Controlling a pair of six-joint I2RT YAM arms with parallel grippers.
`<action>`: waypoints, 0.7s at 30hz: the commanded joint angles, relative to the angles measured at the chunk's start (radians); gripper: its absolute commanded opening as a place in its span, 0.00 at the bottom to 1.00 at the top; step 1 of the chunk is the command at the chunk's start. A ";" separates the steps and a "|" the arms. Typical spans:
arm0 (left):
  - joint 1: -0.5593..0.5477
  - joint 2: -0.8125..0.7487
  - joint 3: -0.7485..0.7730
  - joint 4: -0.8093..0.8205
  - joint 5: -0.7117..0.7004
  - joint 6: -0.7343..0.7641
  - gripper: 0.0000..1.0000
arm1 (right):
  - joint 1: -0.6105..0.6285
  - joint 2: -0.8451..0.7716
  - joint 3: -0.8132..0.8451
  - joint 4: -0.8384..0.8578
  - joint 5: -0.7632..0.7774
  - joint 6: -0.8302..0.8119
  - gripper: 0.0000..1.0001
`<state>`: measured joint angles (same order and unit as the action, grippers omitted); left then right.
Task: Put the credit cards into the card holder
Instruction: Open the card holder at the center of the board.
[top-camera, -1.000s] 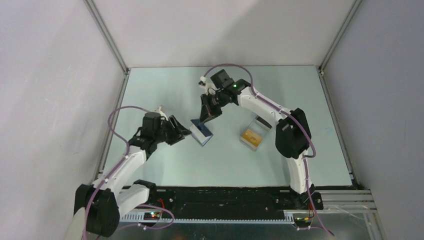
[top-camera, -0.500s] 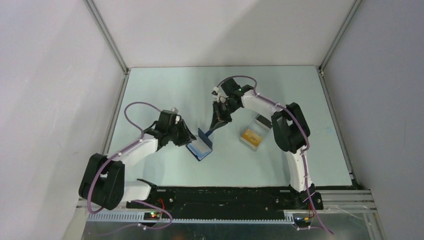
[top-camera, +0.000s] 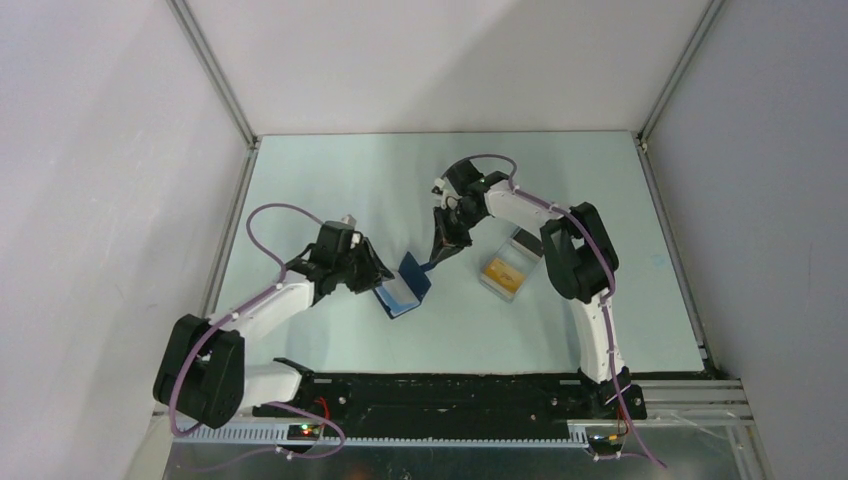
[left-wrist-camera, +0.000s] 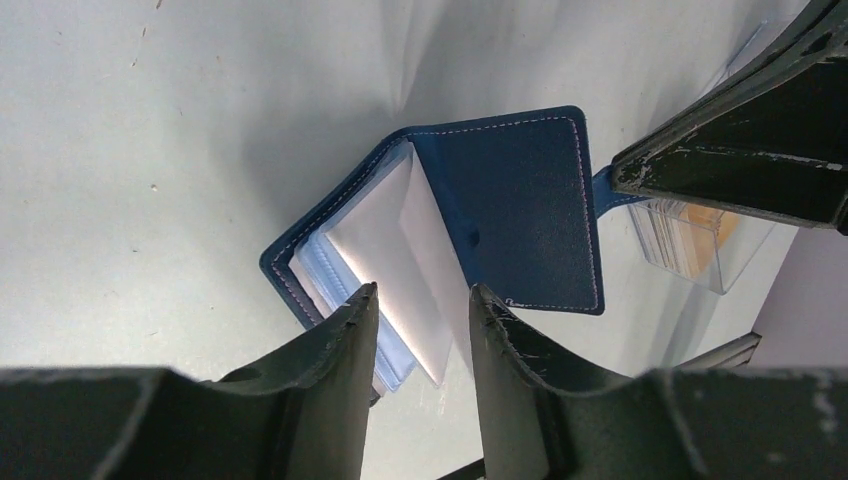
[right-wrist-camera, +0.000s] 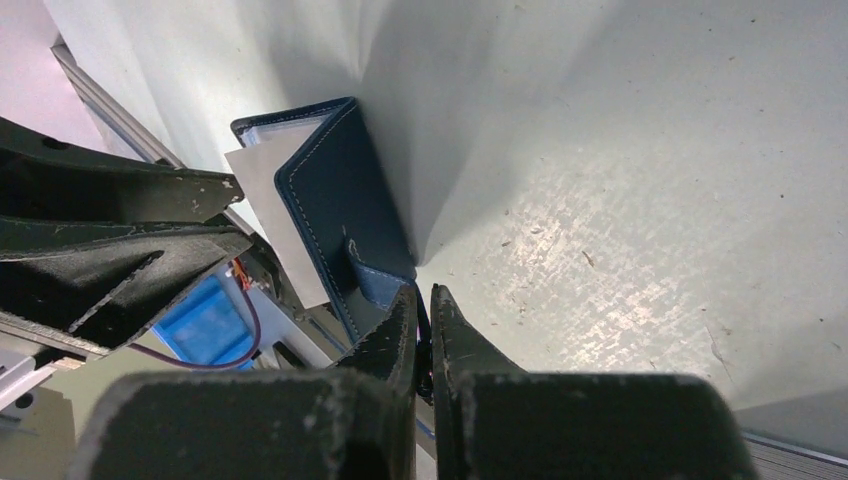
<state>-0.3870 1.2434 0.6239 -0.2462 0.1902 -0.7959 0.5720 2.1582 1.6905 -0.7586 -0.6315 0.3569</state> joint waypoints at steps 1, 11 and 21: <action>-0.009 -0.011 -0.005 0.013 -0.012 -0.014 0.44 | 0.004 0.015 0.015 -0.024 0.039 -0.025 0.00; -0.007 -0.089 -0.042 0.013 -0.011 -0.035 0.56 | 0.003 0.044 0.012 -0.049 0.076 -0.045 0.00; -0.006 -0.056 -0.049 0.016 -0.021 -0.059 0.34 | 0.009 0.049 0.025 -0.051 0.073 -0.047 0.00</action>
<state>-0.3889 1.1820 0.5827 -0.2485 0.1852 -0.8383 0.5743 2.2021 1.6905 -0.7979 -0.5644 0.3271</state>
